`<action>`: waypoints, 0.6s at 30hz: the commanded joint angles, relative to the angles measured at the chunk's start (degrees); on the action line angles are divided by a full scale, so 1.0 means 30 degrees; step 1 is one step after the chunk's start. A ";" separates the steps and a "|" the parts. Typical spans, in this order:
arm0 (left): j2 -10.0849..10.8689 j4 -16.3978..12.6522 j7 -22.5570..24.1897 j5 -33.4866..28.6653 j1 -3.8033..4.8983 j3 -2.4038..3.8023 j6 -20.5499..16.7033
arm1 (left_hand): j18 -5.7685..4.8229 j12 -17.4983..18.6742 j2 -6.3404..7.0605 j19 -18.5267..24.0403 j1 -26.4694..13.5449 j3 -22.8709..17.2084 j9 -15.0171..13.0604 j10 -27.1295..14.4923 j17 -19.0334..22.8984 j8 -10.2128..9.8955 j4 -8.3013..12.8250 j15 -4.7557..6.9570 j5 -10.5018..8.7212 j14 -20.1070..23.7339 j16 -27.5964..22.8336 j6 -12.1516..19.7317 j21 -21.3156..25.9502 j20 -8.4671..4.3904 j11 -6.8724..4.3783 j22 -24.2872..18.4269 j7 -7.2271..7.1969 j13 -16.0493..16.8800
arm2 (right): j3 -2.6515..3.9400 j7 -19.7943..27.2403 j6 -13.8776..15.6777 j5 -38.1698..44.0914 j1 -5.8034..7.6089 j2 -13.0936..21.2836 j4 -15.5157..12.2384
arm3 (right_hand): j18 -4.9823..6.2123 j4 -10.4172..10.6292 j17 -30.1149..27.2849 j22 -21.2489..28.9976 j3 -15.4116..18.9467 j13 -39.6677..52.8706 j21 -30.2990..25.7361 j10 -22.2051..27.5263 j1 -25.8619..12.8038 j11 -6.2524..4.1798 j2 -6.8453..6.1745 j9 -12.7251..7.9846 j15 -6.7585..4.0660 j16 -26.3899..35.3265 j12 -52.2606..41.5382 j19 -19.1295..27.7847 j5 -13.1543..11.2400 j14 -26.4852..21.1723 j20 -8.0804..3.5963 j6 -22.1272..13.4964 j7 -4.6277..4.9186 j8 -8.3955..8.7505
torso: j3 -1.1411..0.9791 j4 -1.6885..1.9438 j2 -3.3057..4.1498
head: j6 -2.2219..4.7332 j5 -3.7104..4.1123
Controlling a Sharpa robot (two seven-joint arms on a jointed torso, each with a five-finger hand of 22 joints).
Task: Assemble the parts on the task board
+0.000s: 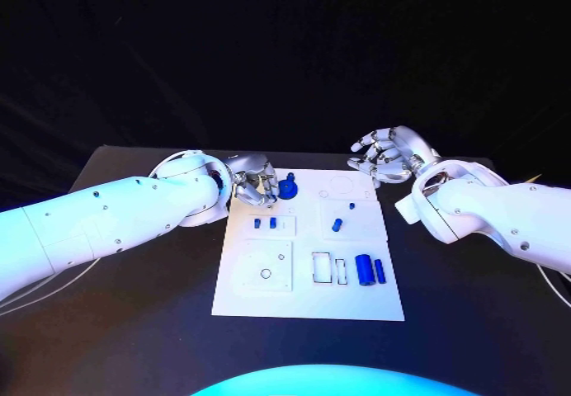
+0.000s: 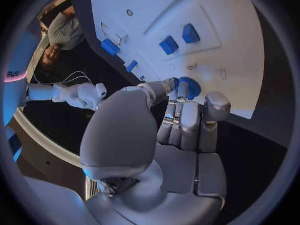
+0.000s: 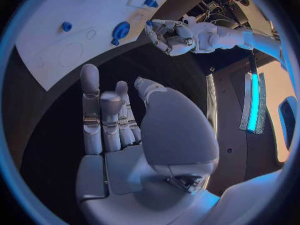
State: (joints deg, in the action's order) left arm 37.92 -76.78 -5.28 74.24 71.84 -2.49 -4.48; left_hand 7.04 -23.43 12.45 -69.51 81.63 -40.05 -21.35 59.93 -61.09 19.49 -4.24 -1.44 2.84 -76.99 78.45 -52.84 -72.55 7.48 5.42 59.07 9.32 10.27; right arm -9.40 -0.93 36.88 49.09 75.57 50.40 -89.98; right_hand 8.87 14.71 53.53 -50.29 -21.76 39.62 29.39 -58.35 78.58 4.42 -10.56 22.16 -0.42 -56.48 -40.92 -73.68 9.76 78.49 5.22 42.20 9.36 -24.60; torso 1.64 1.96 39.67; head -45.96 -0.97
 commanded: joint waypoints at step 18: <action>-0.0614 0.1056 -0.0202 0.1605 -0.0025 -0.0402 0.1307 | -0.0091 0.0181 -0.0020 -0.0029 -0.0115 0.0024 -0.0034 0.0179 0.0062 -0.0060 0.0139 0.0042 0.0038 -0.0007 -0.0004 -0.0227 -0.0054 -0.0009 -0.0030 0.0007 -0.0025 -0.0008 | 0.0003 0.0187 -0.0163 0.0037 -0.0021 -0.0043 -0.0011 | 0.0361 0.0002 -0.0028 0.0090 -0.0126 -0.0053 -0.0146 0.0060 -0.0110 -0.0027 -0.0177 -0.0031 0.0033 0.0112 0.0082 -0.0128 0.0087 0.0020 0.0054 -0.0065 0.0014 -0.0119 | -0.0012 -0.0020 0.0000 | -0.0122 -0.0102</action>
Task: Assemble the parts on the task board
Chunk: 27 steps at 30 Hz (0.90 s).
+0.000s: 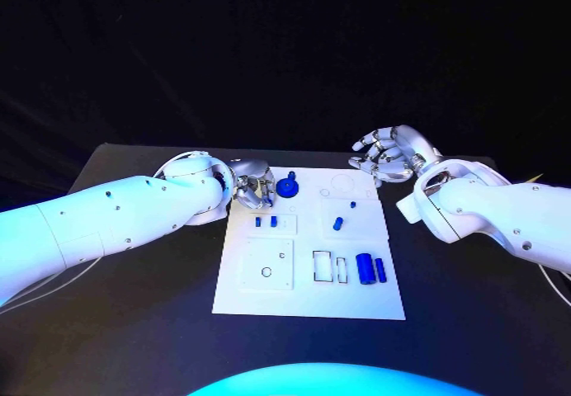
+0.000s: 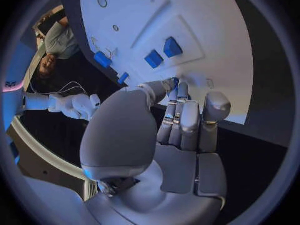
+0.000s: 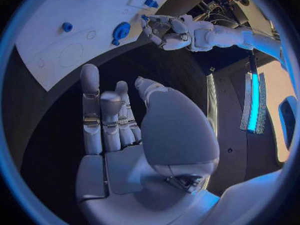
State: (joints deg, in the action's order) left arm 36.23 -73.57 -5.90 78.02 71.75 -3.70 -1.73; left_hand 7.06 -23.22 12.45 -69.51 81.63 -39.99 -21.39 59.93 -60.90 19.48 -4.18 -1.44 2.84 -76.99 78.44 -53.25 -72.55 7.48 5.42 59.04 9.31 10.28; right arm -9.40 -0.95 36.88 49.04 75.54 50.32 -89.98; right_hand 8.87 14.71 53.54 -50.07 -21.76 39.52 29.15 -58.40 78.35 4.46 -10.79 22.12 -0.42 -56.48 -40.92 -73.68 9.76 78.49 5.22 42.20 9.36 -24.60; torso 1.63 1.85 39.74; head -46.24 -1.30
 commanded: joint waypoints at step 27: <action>-0.0303 0.0137 -0.0060 0.0318 -0.0009 -0.0062 0.0505 | -0.0110 0.0198 -0.0051 -0.0067 -0.0110 0.0016 -0.0035 0.0288 -0.0011 -0.0074 0.0179 0.0060 0.0035 -0.0029 0.0006 -0.0149 -0.0097 -0.0021 -0.0042 0.0086 -0.0029 0.0009 | 0.0003 0.0180 -0.0191 0.0053 -0.0019 -0.0034 -0.0002 | 0.0354 -0.0010 -0.0025 0.0060 -0.0158 -0.0087 -0.0101 0.0080 -0.0071 -0.0042 -0.0109 -0.0031 0.0032 0.0173 0.0090 -0.0186 0.0091 0.0034 0.0052 -0.0077 0.0014 -0.0145 | -0.0018 -0.0005 -0.0016 | -0.0024 -0.0027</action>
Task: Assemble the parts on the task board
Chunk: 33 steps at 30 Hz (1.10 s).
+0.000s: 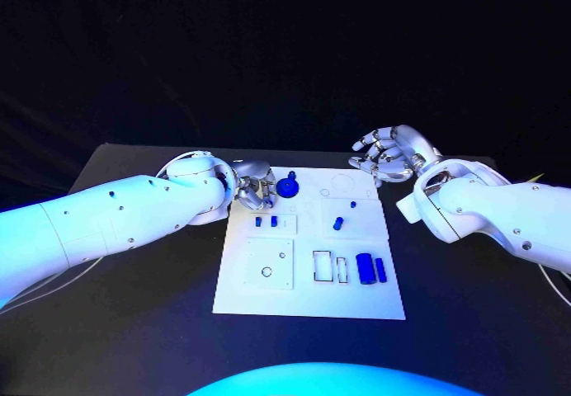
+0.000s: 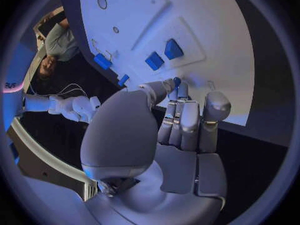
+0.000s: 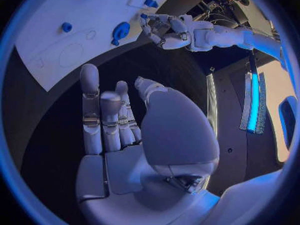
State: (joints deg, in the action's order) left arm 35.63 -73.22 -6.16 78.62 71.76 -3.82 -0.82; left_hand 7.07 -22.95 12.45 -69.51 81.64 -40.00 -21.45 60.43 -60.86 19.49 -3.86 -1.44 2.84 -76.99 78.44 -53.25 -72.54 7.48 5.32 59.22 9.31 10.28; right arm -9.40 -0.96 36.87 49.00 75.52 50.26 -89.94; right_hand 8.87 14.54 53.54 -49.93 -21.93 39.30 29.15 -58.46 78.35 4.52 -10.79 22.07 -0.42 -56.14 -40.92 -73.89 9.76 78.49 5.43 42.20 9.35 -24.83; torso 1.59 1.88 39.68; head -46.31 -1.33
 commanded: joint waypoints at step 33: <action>-0.0127 0.0063 -0.0021 0.0037 -0.0052 -0.0127 0.0023 | -0.0046 0.0875 0.0256 0.0222 -0.0521 0.0187 0.0172 0.0218 0.0116 -0.0802 0.0186 0.0018 0.0037 0.0039 -0.0038 0.0626 0.0132 -0.0005 0.0048 -0.0333 0.0008 0.0048 | 0.0003 0.0137 -0.0328 0.0065 -0.0053 -0.0032 0.0060 | 0.0366 0.0053 -0.0071 0.0137 -0.0117 -0.0072 -0.0261 0.0104 -0.0131 -0.0060 -0.0118 -0.0028 0.0035 0.0158 0.0092 -0.0131 0.0087 0.0028 -0.0018 -0.0085 0.0018 -0.0092 | 0.0001 -0.0004 -0.0003 | -0.0054 -0.0008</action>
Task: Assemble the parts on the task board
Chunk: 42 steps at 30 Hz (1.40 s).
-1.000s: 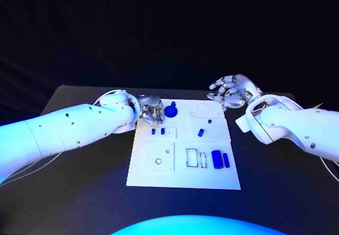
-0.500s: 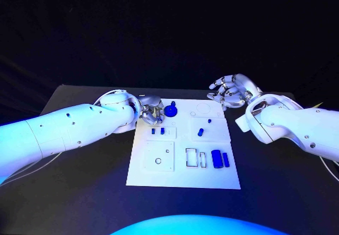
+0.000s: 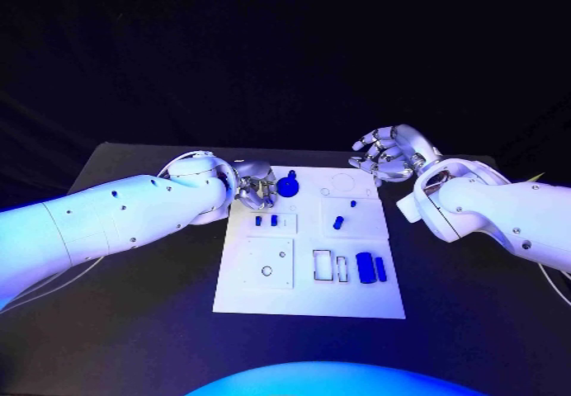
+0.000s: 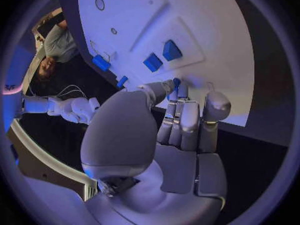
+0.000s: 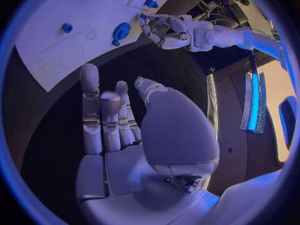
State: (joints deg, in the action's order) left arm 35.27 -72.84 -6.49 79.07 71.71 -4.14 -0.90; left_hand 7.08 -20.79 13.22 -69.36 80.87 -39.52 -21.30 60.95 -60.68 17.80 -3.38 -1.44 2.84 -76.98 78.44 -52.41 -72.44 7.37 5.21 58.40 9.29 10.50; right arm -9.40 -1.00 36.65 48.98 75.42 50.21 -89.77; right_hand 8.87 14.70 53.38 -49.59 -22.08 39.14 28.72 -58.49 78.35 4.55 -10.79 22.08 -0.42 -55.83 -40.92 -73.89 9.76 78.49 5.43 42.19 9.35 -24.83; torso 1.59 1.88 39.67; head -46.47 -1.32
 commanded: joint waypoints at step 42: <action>0.1805 -0.0183 0.0925 -0.3259 -0.0041 0.0550 -0.1416 | 0.0555 0.1916 0.0425 0.2556 -0.0460 0.0070 0.0362 -0.2509 0.3568 -0.1282 0.0316 -0.0666 0.0041 0.2664 -0.1435 0.2504 0.2029 0.0466 0.0875 -0.2984 0.0303 -0.0018 | 0.0003 0.0243 -0.4657 0.3189 -0.0086 0.0420 0.1430 | -0.0546 -0.1819 0.4596 -0.3582 -0.2511 -0.6979 0.5287 0.0903 0.0574 0.0472 -0.0956 -0.1468 0.0352 -0.3680 0.7245 -0.2576 -0.0399 0.1859 0.0108 0.1184 0.0288 0.0922 | -0.0007 -0.0024 -0.0022 | 0.0139 0.0041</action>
State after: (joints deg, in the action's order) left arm 40.41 -73.15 -6.54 75.43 71.53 -2.62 -2.44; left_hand 7.99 -15.24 14.57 -61.63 79.07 -39.33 -20.17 53.66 -49.95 13.62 -2.64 -3.43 2.84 -68.98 74.13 -45.03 -66.34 8.73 7.96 49.40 10.13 10.49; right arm -9.40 -1.06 29.23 52.61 75.19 51.40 -85.84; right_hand 7.93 9.27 66.89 -59.83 -29.25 18.63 43.88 -55.53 79.58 6.04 -13.69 17.81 0.60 -66.58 -19.57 -81.46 8.66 83.65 5.76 45.04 9.84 -22.25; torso 1.58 1.82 39.62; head -46.20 -1.24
